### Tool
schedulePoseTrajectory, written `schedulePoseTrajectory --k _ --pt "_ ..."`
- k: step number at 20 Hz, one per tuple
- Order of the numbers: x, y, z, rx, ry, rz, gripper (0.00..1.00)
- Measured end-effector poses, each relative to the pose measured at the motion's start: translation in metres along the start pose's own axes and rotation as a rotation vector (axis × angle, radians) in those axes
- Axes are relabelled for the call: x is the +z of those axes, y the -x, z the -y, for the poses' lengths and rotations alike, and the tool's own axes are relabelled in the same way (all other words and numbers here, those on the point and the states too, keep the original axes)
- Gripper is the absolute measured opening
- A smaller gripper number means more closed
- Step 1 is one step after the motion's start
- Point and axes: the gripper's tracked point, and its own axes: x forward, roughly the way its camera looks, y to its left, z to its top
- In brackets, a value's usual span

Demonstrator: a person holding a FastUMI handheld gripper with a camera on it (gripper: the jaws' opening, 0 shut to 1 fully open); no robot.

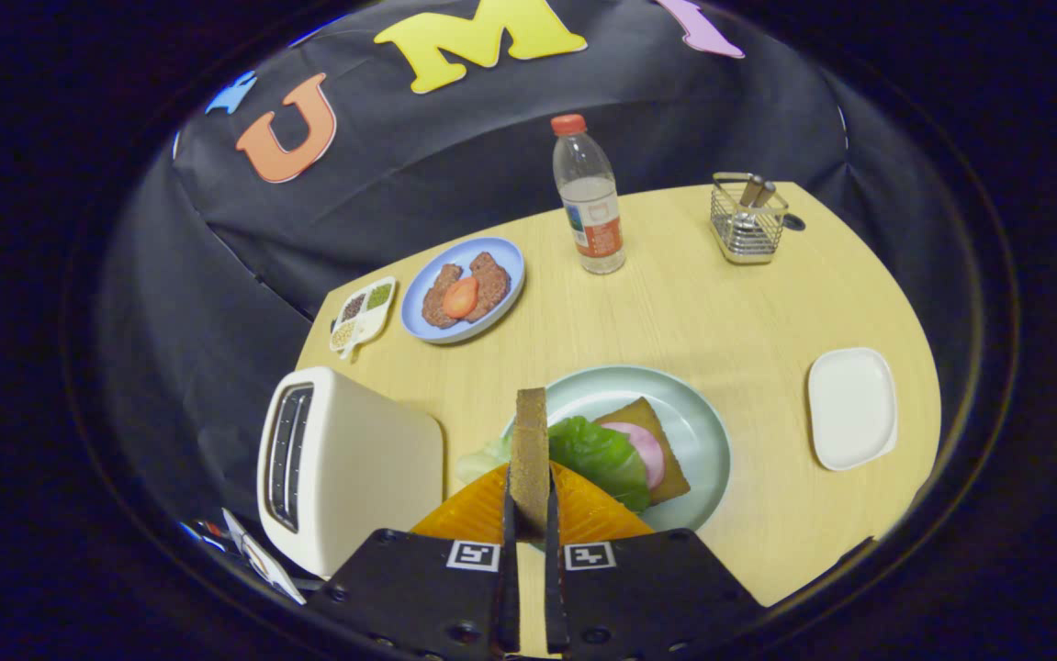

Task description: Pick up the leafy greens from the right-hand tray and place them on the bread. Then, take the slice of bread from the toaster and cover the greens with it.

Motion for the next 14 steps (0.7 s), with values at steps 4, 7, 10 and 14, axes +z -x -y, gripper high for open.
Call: schedulePoseTrajectory --k 4,7,10,14 --pt "-0.001 -0.014 0.030 -0.001 0.031 -0.018 0.16" --pt "-0.006 -0.020 0.043 -0.011 0.053 -0.042 0.24" --pt "-0.008 -0.024 0.053 -0.022 0.107 -0.051 0.39" --pt "-0.001 -0.012 0.059 -0.032 0.175 -0.021 0.60"
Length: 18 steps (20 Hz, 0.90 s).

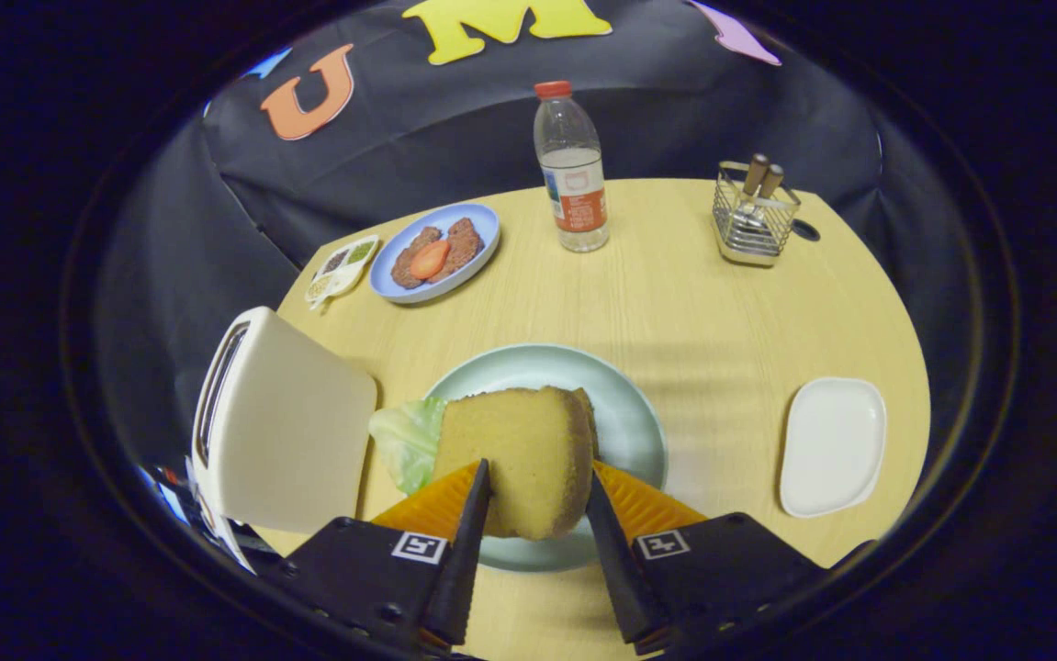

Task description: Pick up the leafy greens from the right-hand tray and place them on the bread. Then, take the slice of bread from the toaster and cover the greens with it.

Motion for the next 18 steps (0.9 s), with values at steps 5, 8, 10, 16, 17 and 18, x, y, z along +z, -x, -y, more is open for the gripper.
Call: schedulePoseTrajectory --k 5,8,10,16,17,18 --pt "0.015 0.049 0.004 0.005 0.080 0.108 0.80" --pt "0.022 0.099 0.001 0.007 0.126 0.199 0.87" --pt "0.033 0.140 0.000 -0.008 0.148 0.294 0.90" --pt "0.044 0.270 -0.007 -0.062 0.146 0.553 0.92" --pt "0.046 0.291 -0.009 -0.067 0.153 0.600 0.92" --pt "0.045 0.308 -0.011 -0.076 0.162 0.642 0.92"
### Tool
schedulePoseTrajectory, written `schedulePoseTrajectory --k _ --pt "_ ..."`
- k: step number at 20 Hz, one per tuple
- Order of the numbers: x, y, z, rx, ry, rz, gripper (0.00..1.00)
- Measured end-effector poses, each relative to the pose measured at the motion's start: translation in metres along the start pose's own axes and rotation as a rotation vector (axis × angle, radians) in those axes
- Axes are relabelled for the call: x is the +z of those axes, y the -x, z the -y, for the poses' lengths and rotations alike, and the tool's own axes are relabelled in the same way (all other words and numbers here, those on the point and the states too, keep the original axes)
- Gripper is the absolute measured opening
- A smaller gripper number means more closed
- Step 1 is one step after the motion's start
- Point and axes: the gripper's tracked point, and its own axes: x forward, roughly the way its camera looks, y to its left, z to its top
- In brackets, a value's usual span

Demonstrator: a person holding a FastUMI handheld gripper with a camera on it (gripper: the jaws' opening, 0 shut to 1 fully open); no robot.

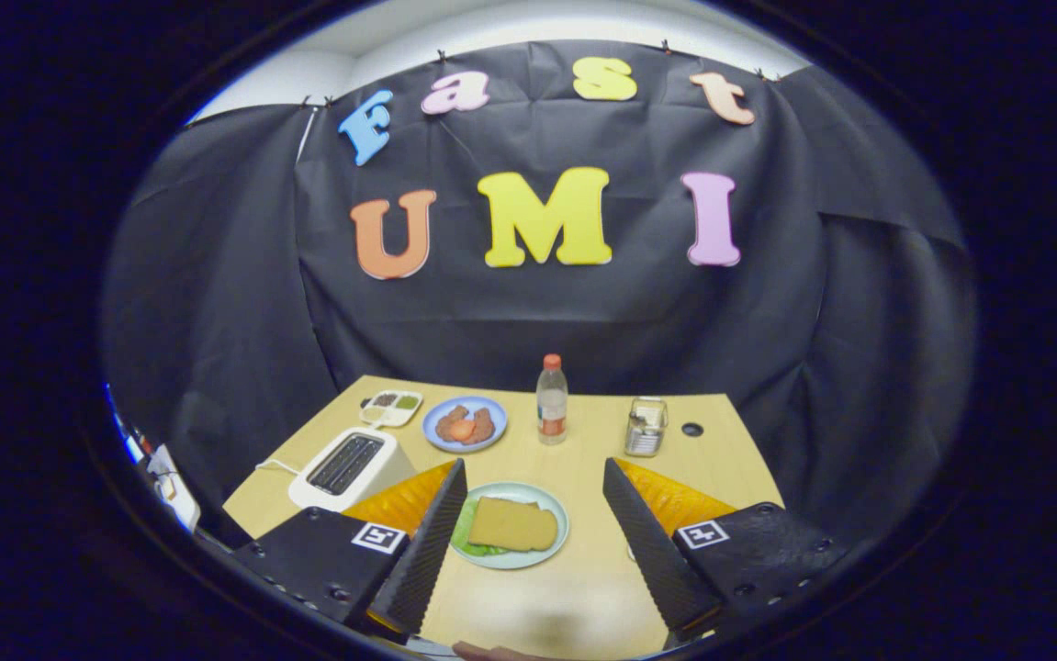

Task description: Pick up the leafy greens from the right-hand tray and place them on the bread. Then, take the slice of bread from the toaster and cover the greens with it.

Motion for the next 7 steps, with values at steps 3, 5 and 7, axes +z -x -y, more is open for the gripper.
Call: schedulePoseTrajectory --k 3,5,7 --pt "0.022 0.040 -0.007 -0.017 0.019 0.091 0.91" --pt "0.029 0.061 -0.013 -0.024 0.032 0.127 0.92" --pt "0.037 0.076 -0.013 -0.050 0.037 0.161 0.92"
